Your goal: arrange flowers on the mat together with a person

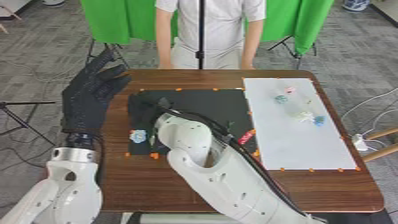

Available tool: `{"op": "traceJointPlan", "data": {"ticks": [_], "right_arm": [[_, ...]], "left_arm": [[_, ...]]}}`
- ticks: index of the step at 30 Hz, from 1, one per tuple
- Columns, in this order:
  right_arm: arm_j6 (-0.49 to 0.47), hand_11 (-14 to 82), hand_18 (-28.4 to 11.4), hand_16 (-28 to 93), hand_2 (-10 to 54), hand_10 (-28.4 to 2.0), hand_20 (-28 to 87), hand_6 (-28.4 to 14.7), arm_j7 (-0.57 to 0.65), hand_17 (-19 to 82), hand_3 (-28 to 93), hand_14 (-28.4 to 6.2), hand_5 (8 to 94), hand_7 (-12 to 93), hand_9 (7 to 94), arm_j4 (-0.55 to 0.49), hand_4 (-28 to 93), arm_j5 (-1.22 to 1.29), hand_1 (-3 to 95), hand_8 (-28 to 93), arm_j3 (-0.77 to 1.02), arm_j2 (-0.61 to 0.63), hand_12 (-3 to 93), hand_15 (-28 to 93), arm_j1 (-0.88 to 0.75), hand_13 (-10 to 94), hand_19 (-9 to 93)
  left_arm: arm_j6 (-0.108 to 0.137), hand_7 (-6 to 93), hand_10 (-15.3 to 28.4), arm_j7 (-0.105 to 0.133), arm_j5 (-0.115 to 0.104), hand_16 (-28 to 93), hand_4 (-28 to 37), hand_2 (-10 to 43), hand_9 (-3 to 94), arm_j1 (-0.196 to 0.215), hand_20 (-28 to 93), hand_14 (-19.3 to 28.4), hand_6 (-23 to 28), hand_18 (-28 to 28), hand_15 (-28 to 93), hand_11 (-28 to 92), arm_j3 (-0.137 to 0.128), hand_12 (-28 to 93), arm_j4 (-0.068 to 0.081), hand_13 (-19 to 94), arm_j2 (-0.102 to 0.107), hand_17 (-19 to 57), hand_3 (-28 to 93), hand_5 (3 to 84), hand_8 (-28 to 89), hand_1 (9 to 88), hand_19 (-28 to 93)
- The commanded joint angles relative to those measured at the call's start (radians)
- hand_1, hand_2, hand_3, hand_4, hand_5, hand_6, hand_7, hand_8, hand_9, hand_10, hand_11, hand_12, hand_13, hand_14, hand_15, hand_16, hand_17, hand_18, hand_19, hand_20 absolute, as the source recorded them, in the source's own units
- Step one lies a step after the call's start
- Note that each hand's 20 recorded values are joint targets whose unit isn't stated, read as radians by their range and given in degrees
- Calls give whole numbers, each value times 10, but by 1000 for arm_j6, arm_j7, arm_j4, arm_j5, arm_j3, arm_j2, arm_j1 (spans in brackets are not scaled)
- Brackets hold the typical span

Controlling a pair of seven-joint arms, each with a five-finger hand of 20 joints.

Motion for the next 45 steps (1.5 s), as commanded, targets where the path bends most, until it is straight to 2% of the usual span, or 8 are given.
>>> {"op": "traceJointPlan", "data": {"ticks": [1, 9, 18, 24, 26, 30, 36, 45], "right_arm": [[-97, 230, -184, 153, -95, -107, 141, 36, 33, 280, 710, -56, 672, 134, 847, -139, -283, 247, 450, -132, 154, -42, 168, 529, -55, 788, 823], [-118, 162, -193, 106, -92, -147, 124, 12, 189, 192, 769, -123, 633, 136, 709, -297, -283, 934, 343, -133, 420, 23, 125, 453, -124, 649, 707], [96, 98, -205, 99, 127, -180, 136, -9, 136, 60, 807, -211, 467, 113, 513, -392, -283, 1610, 157, -127, 563, 225, 108, 320, -253, 442, 530], [152, 67, -203, 124, 186, -171, 146, 6, 60, 26, 801, -221, 367, 91, 439, -439, -283, 1734, 69, -117, 626, 315, 108, 243, -376, 368, 471], [167, 61, -201, 129, 192, -168, 147, 10, 24, 23, 795, -219, 360, 87, 429, -455, -283, 1753, 55, -115, 651, 338, 108, 227, -426, 356, 459], [181, 48, -200, 147, 199, -156, 154, 21, -35, 18, 792, -216, 355, 86, 416, -471, -283, 1743, 31, -114, 688, 363, 109, 188, -509, 338, 438], [177, 41, -198, 201, 208, -134, 175, 31, -105, 15, 789, -210, 355, 85, 404, -465, -283, 1676, 11, -118, 712, 395, 107, 119, -578, 331, 426], [227, 53, -203, 199, 209, -143, 197, 38, -134, 23, 804, -220, 389, 102, 441, -452, -283, 1546, 21, -126, 737, 409, 110, 193, -649, 371, 465]], "left_arm": [[31, 113, 214, 34, -23, -115, -269, 92, 377, 119, -26, 278, 96, 257, 564, 271, -51, 98, -30, 292, 10, -52, 787, 367, -93, 224, 699], [36, 113, 215, 43, -23, -115, -270, 91, 376, 193, -37, 277, 95, 254, 562, 270, -103, 98, -47, 292, 1, -57, 787, 368, -93, 224, 678], [59, 103, 201, 84, -41, -113, -282, 96, 356, 254, -51, 268, 84, 248, 506, 231, -114, 89, -55, 285, 24, -72, 780, 362, -94, 209, 606], [75, 96, 188, 80, -18, -103, -282, 100, 334, 261, -43, 255, 73, 244, 460, 203, -107, 89, -47, 270, 24, -78, 775, 347, -93, 199, 579], [100, 96, 185, 84, -8, -94, -283, 102, 329, 248, -35, 252, 53, 243, 446, 197, -89, 90, -43, 268, 27, -78, 774, 321, -92, 195, 575], [74, 102, 166, 87, -6, -85, -283, 114, 303, 258, -19, 241, -9, 240, 411, 178, -93, 91, -31, 249, 23, -87, 766, 242, -107, 182, 565], [59, 95, 163, 37, 20, -74, -283, 114, 301, 253, -8, 239, 6, 237, 396, 166, -86, 89, -19, 245, 3, -87, 767, 274, -107, 169, 555], [49, 86, 177, 13, 25, -71, -283, 112, 325, 247, 12, 252, 27, 237, 439, 181, -77, 93, -15, 255, -21, -84, 769, 299, -97, 168, 563]]}}
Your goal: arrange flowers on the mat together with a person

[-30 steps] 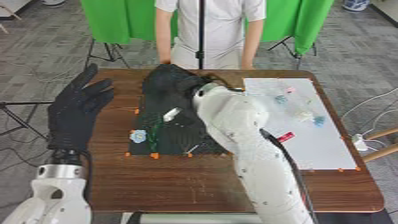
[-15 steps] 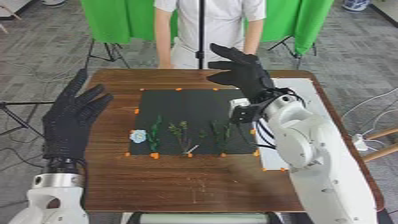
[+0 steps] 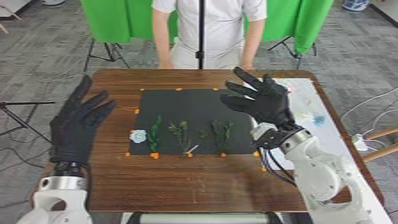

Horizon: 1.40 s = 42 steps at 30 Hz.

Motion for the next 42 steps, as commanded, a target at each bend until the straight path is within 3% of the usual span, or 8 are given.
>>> {"op": "traceJointPlan", "data": {"ticks": [1, 5, 12, 15, 19, 33, 42], "right_arm": [[59, 56, -203, 196, 207, -143, 197, 38, -40, 24, 810, -219, 390, 104, 445, 14, -283, -169, 24, -126, 21, 23, 111, 197, -68, 373, 466], [58, 61, -203, 185, 198, -145, 196, 37, -58, 27, 824, -217, 391, 110, 449, 8, -283, -191, 34, -128, 34, 24, 110, 212, -99, 379, 469], [68, 70, -203, 174, 187, -146, 195, 38, -90, 35, 834, -213, 404, 120, 464, 15, -283, -208, 45, -134, 40, 24, 110, 234, -143, 398, 473], [79, 72, -203, 169, 185, -146, 195, 37, -96, 39, 834, -214, 417, 125, 470, 14, -283, -212, 52, -137, 53, 21, 109, 244, -162, 405, 476], [90, 75, -203, 164, 183, -147, 196, 33, -101, 40, 837, -215, 433, 128, 477, 12, -283, -209, 56, -139, 70, 20, 108, 256, -175, 408, 479], [63, 81, -203, 147, 183, -151, 192, 34, -104, 41, 834, -214, 438, 129, 487, 17, -283, -216, 60, -141, 86, -16, 106, 264, -159, 410, 480], [72, 81, -202, 145, 182, -150, 191, 35, -116, 41, 834, -212, 438, 129, 489, 21, -283, -219, 63, -142, 91, -39, 106, 267, -153, 412, 481]], "left_arm": [[-19, 86, 179, -32, 11, -72, -283, 111, 327, 4, 14, 253, 28, 237, 442, 183, 10, 93, 11, 256, -30, -84, 770, 299, -97, 167, 563], [-16, 86, 183, -28, 5, -76, -283, 110, 332, 5, 19, 256, 33, 237, 454, 190, 13, 93, 12, 258, -28, -83, 770, 300, -96, 170, 566], [-32, 81, 187, -45, 13, -82, -283, 107, 339, -2, 26, 259, 36, 239, 467, 197, 25, 96, 24, 264, -49, -78, 770, 303, -94, 174, 571], [-27, 82, 190, -40, 4, -84, -283, 106, 343, -1, 28, 260, 37, 238, 471, 202, 30, 98, 28, 265, -48, -78, 771, 304, -93, 174, 572], [-30, 82, 193, -49, 7, -86, -283, 105, 347, 6, 31, 260, 41, 239, 475, 210, 20, 99, 27, 266, -52, -76, 771, 309, -92, 175, 577], [-25, 83, 195, -46, 1, -92, -283, 105, 350, 6, 34, 262, 46, 240, 482, 217, 24, 98, 31, 267, -56, -75, 773, 314, -93, 176, 581], [-18, 87, 196, -31, -10, -92, -283, 104, 352, 9, 35, 264, 48, 240, 490, 221, 25, 97, 32, 268, -51, -74, 774, 317, -93, 177, 584]]}}
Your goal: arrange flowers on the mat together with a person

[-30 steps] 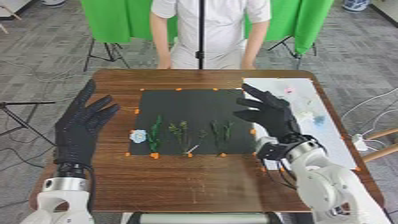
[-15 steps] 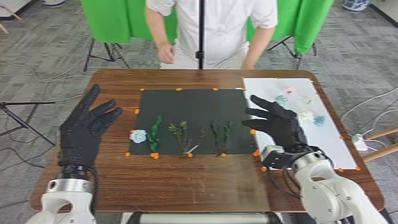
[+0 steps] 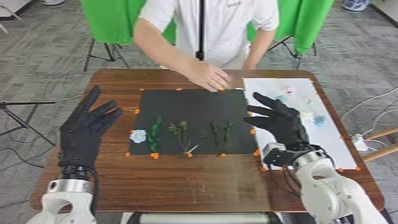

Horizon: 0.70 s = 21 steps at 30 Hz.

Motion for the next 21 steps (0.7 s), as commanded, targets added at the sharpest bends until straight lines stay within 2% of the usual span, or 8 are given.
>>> {"op": "traceJointPlan", "data": {"ticks": [1, 4, 21], "right_arm": [[2, 81, -202, 145, 182, -149, 191, 35, -21, 41, 834, -212, 439, 129, 489, 0, -283, -8, 64, -142, 7, -28, 105, 267, -1, 413, 480], [0, 81, -202, 144, 180, -150, 191, 36, -23, 41, 835, -212, 440, 130, 490, -2, -283, -10, 65, -142, 9, -40, 105, 268, -2, 413, 481], [4, 82, -203, 142, 176, -150, 191, 37, -30, 41, 836, -211, 443, 131, 492, -6, -283, -8, 71, -143, 17, -60, 105, 269, -17, 416, 480]], "left_arm": [[0, 87, 196, 3, -8, -93, -283, 104, 352, 13, 35, 264, 48, 240, 490, 221, 3, 97, 8, 268, -7, -74, 775, 317, -94, 177, 584], [2, 87, 196, 9, -11, -94, -283, 104, 352, 18, 35, 264, 48, 240, 491, 222, 3, 97, 7, 267, -5, -74, 774, 317, -94, 179, 585], [1, 86, 197, -1, -7, -97, -283, 103, 353, 26, 34, 264, 48, 241, 493, 224, 1, 96, 6, 267, -13, -74, 774, 317, -94, 179, 587]]}}
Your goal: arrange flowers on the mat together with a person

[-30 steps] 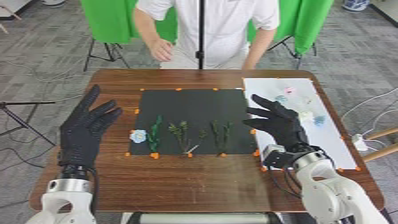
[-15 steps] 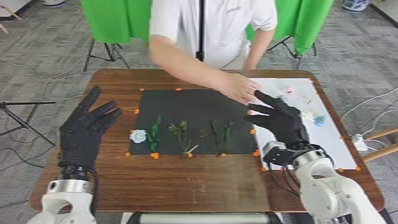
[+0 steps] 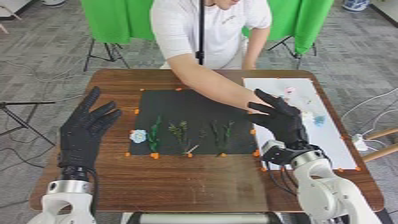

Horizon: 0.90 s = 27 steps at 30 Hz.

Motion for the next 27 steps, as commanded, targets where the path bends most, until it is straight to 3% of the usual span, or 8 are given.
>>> {"op": "traceJointPlan", "data": {"ticks": [1, 17, 27], "right_arm": [[1, 82, -203, 143, 176, -150, 190, 36, -12, 41, 836, -211, 443, 131, 492, -6, -283, -7, 71, -143, 12, -11, 105, 269, -20, 416, 480], [2, 84, -203, 141, 174, -151, 191, 37, -9, 41, 836, -212, 445, 133, 495, -6, -283, -5, 73, -144, 13, -11, 105, 273, -26, 417, 480], [6, 86, -203, 140, 174, -152, 191, 37, -14, 42, 836, -212, 448, 134, 498, -2, -283, -5, 74, -144, 10, -9, 104, 278, -19, 421, 481]], "left_arm": [[1, 86, 197, -7, -2, -96, -283, 103, 353, 23, 34, 264, 48, 241, 493, 224, 0, 96, 4, 267, -13, -74, 774, 316, -94, 179, 587], [0, 86, 197, -11, -2, -97, -283, 103, 353, 17, 32, 265, 49, 240, 494, 224, 4, 97, 8, 267, -15, -73, 774, 317, -94, 180, 587], [7, 87, 198, 1, -10, -97, -283, 104, 353, 14, 31, 265, 50, 240, 494, 225, 11, 97, 10, 268, -7, -73, 774, 317, -94, 181, 587]]}}
